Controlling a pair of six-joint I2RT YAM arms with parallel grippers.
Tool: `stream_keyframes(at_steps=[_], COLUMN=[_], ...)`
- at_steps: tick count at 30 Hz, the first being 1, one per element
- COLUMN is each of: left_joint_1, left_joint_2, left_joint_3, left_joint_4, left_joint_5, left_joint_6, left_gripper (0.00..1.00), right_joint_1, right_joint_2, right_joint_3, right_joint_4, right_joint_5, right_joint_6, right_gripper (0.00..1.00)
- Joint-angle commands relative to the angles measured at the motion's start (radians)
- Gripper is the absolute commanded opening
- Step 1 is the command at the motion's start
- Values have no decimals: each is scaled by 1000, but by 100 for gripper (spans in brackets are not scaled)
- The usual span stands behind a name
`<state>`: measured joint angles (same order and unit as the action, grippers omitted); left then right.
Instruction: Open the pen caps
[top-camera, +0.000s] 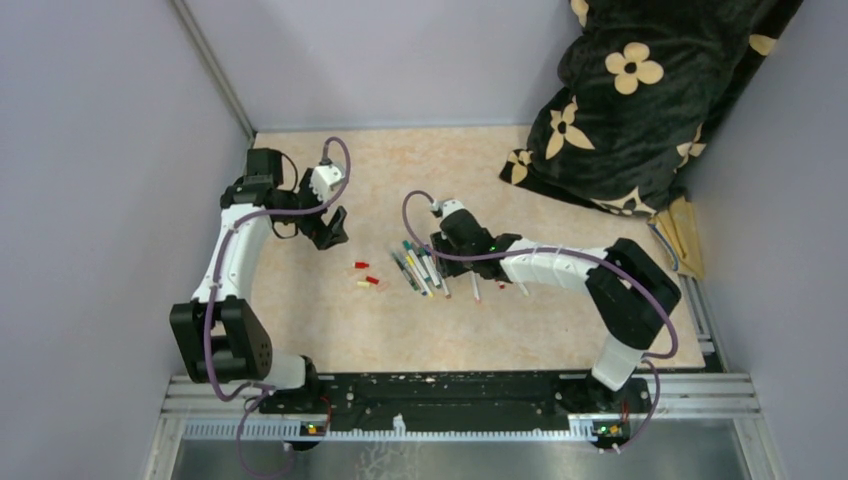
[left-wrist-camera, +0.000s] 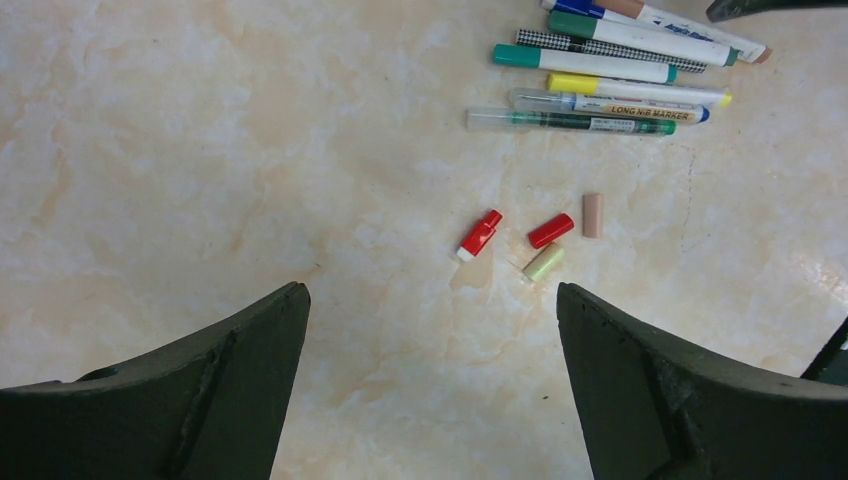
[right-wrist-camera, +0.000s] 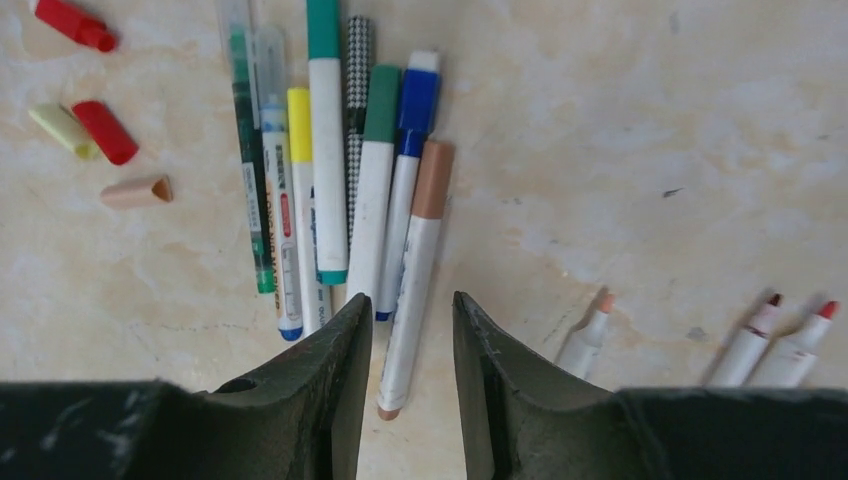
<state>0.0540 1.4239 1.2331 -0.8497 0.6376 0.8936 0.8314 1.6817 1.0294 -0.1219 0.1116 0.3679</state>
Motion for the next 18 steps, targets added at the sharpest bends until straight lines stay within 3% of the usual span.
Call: stream_keyframes(at_steps=[1, 6, 9, 13, 18], left_joint_1=[18, 23, 23, 24, 24], left_joint_2=[-34, -59, -74, -87, -94], left_joint_3=[26, 16, 2, -15, -21], left_joint_4=[-44, -37, -24, -13, -4], left_joint_5=[44, 69, 75, 80, 71], left_joint_6=[-67, -71, -71, -77, -76], left_gripper=[99, 99, 99, 99, 99], right_joint_1=[46, 57, 57, 57, 69], right_joint_2=[56, 90, 102, 125, 138], right_joint_3=[59, 54, 42, 34, 24], right_joint_4=[11, 11, 18, 26, 41], right_joint_5=[24, 49, 65, 64, 60], right_joint_6=[-6, -5, -7, -10, -9], right_gripper=[32, 19, 16, 17, 26])
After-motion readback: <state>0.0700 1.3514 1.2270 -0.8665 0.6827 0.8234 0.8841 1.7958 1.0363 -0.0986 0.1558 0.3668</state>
